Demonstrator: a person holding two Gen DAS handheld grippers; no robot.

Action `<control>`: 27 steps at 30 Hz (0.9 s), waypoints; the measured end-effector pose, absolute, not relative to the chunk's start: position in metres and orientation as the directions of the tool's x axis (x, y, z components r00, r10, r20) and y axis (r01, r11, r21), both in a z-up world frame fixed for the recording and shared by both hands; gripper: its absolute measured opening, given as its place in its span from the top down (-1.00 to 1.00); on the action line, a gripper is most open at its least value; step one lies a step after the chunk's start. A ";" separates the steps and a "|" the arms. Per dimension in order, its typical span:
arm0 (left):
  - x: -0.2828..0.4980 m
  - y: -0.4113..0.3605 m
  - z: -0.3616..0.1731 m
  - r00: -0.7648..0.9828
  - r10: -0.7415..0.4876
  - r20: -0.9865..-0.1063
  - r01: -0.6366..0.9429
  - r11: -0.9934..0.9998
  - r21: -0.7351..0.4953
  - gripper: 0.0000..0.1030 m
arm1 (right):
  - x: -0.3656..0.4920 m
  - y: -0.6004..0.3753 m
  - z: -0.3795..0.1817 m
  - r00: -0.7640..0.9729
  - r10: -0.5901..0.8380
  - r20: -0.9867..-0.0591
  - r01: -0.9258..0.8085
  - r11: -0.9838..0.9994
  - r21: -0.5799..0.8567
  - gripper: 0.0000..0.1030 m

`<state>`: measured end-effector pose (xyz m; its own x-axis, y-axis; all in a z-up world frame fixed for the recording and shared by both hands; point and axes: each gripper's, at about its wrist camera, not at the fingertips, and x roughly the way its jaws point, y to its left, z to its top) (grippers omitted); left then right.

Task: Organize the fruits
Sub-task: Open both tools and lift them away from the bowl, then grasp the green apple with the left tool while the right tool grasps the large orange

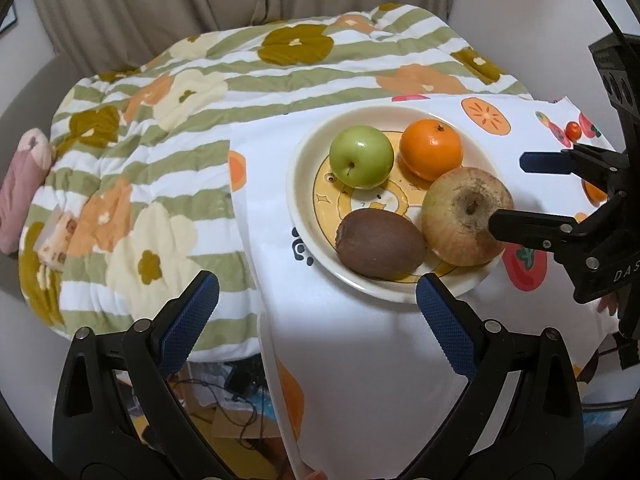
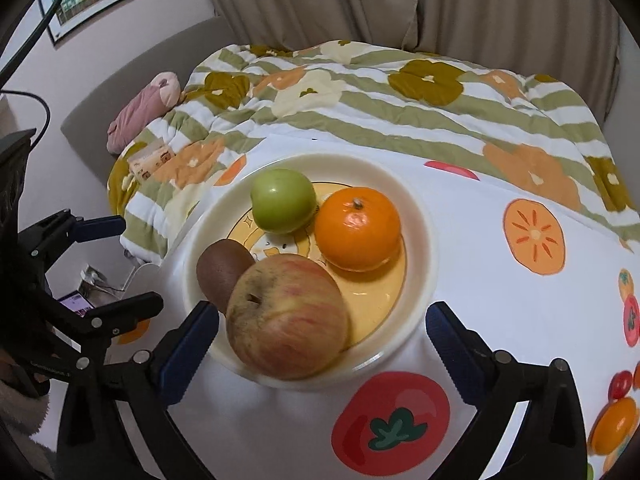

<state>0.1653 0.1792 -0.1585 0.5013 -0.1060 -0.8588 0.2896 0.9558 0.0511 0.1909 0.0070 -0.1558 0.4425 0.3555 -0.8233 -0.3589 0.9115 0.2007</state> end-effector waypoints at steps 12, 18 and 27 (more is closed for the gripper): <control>0.150 0.138 -0.117 0.559 -0.071 -0.826 0.279 0.954 0.107 -1.00 | 0.163 -0.035 -0.113 0.492 0.313 -0.812 -0.311 0.935 0.172 -1.00; 0.138 0.094 -0.097 0.588 -0.108 -0.802 0.313 0.944 0.102 -1.00 | 0.141 -0.082 -0.092 0.524 0.267 -0.809 -0.270 0.953 0.139 -1.00; 0.129 0.009 -0.089 0.578 -0.186 -0.794 0.386 0.920 0.066 -1.00 | 0.114 -0.178 -0.076 0.571 0.166 -0.804 -0.128 0.985 0.113 -1.00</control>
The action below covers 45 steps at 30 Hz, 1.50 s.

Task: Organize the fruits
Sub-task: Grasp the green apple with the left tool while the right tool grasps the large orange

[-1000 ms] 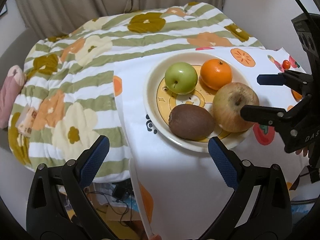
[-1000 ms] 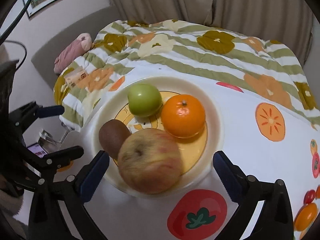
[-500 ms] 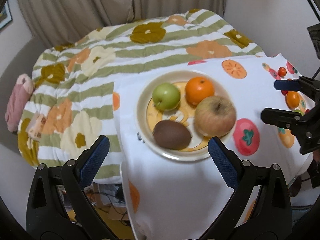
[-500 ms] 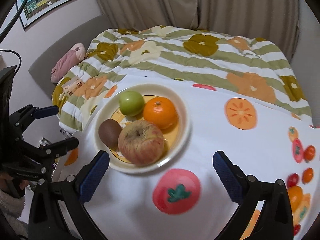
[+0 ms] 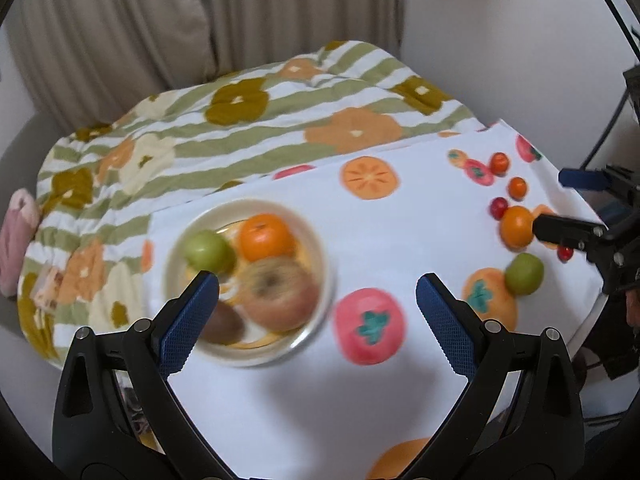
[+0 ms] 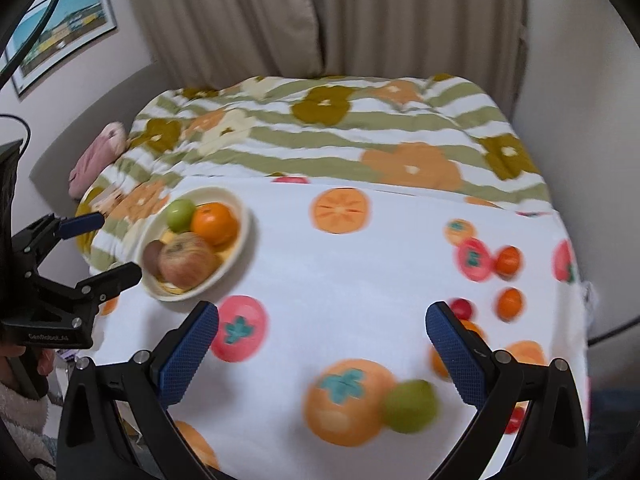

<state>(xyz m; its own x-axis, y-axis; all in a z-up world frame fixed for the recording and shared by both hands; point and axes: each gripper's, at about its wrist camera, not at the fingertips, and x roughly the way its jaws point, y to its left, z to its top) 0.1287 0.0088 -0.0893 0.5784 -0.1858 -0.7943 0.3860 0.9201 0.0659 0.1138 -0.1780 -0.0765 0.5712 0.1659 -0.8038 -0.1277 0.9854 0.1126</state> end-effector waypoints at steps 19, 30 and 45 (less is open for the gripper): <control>0.084 -0.163 -0.160 0.419 -0.332 -0.845 0.597 0.802 -0.019 -1.00 | 0.111 -0.309 -0.119 0.508 0.139 -0.850 -0.143 0.987 0.076 -1.00; 0.080 -0.202 -0.198 0.375 -0.328 -0.867 0.632 0.775 -0.020 -0.92 | 0.115 -0.316 -0.157 0.457 0.239 -0.857 -0.234 0.962 0.143 -1.00; 0.084 -0.220 -0.222 0.336 -0.298 -0.894 0.637 0.771 -0.017 -0.14 | 0.125 -0.306 -0.182 0.399 0.330 -0.856 -0.295 0.929 0.221 -0.83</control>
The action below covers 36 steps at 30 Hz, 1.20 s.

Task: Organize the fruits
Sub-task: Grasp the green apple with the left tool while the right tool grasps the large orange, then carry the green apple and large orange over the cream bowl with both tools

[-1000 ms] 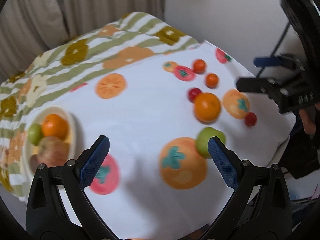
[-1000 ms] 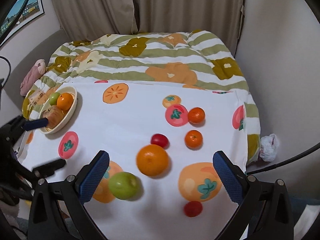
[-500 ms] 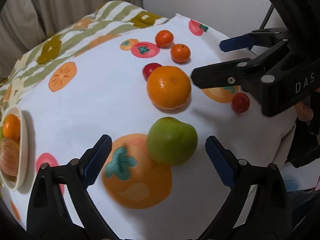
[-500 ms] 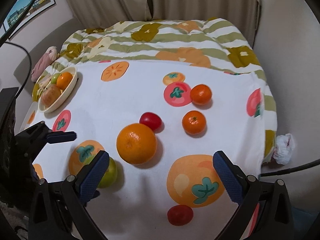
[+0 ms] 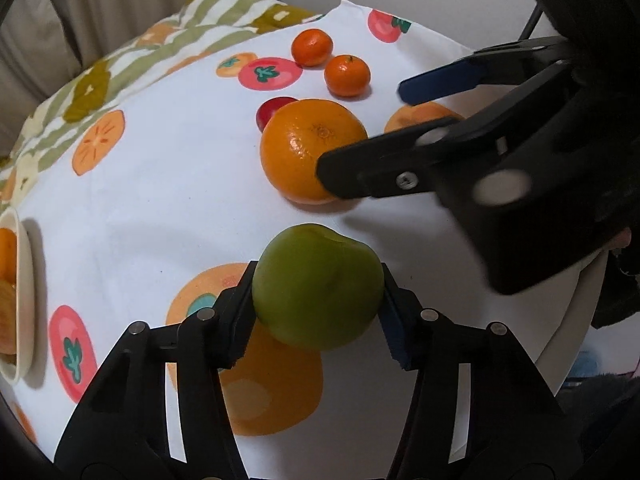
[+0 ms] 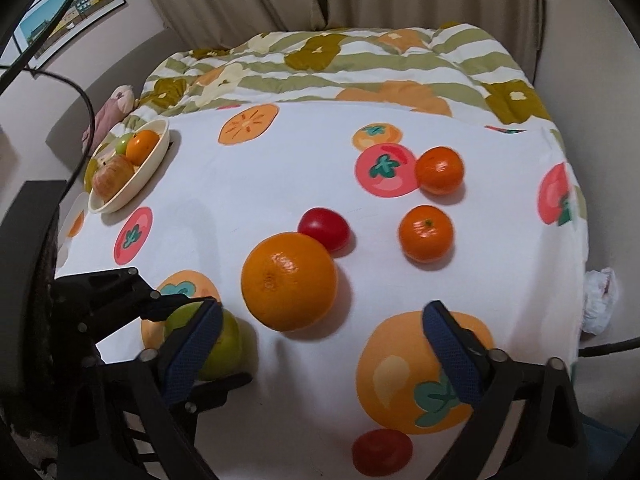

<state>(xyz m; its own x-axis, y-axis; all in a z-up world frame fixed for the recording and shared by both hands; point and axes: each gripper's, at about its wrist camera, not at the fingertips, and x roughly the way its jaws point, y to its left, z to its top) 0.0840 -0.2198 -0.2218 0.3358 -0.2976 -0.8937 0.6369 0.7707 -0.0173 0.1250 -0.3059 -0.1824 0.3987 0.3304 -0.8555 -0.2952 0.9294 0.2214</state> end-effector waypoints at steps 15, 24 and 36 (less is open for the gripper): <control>0.095 -0.195 -0.222 0.352 -0.233 -0.906 0.556 0.831 0.002 -0.14 | 0.140 -0.281 -0.197 0.347 0.350 -0.870 -0.362 0.906 0.220 -0.29; 0.101 -0.175 -0.214 0.372 -0.232 -0.899 0.508 0.861 -0.012 -0.14 | 0.140 -0.277 -0.202 0.334 0.322 -0.886 -0.347 0.916 0.202 -0.07; 0.110 -0.139 -0.173 0.446 -0.252 -0.859 0.425 0.904 -0.044 -0.14 | 0.131 -0.262 -0.174 0.365 0.350 -0.863 -0.357 0.908 0.217 -0.07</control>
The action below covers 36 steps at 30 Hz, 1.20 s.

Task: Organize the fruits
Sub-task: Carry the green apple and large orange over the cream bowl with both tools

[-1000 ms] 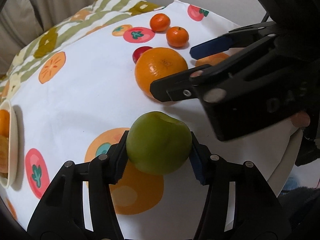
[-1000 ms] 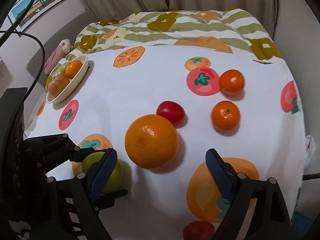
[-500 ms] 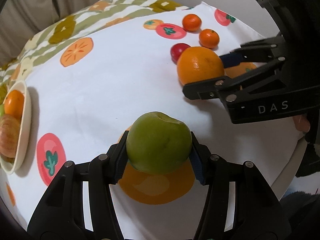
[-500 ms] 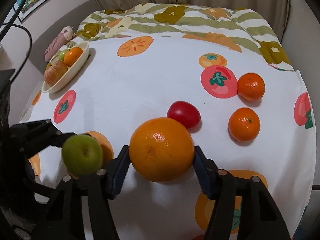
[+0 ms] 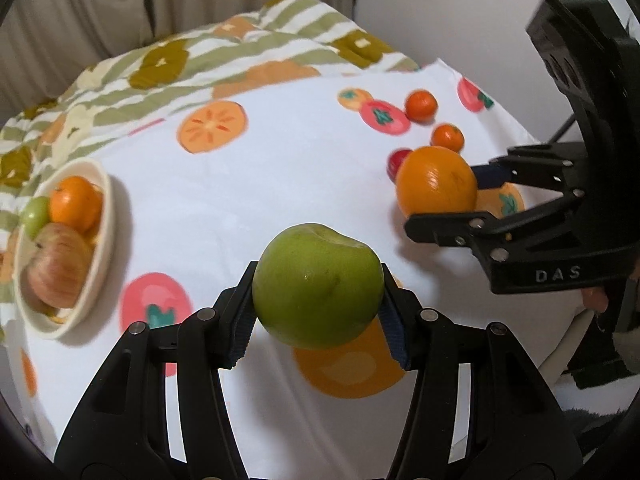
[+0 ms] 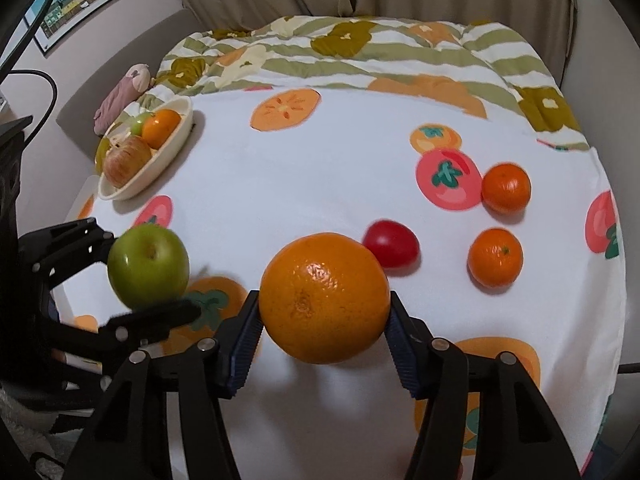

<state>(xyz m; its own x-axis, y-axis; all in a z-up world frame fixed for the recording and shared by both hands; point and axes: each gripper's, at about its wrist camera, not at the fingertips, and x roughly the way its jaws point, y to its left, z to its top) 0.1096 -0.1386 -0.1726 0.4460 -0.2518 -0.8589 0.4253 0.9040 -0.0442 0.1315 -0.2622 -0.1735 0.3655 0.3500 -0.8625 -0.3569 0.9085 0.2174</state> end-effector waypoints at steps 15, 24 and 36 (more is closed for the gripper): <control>0.121 -0.032 -0.103 0.575 -0.170 -0.800 0.255 0.967 -0.023 -0.14 | 0.150 -0.188 -0.112 0.398 0.414 -0.818 -0.421 0.875 0.238 -0.07; 0.142 0.054 -0.087 0.605 -0.098 -0.790 0.152 0.988 -0.006 -0.14 | 0.181 -0.122 -0.090 0.402 0.464 -0.790 -0.465 0.846 0.260 -0.07; 0.207 0.146 -0.117 0.568 -0.085 -0.819 0.138 0.990 -0.007 -0.14 | 0.237 -0.039 -0.097 0.389 0.482 -0.785 -0.462 0.839 0.286 -0.07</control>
<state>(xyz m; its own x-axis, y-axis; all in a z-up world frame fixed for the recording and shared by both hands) 0.2065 0.1460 -0.1171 0.5679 -0.0845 -0.8188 0.1377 0.9904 -0.0067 0.2367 -0.0393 -0.0966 0.3885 0.4817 -0.7855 -0.4618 0.8395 0.2864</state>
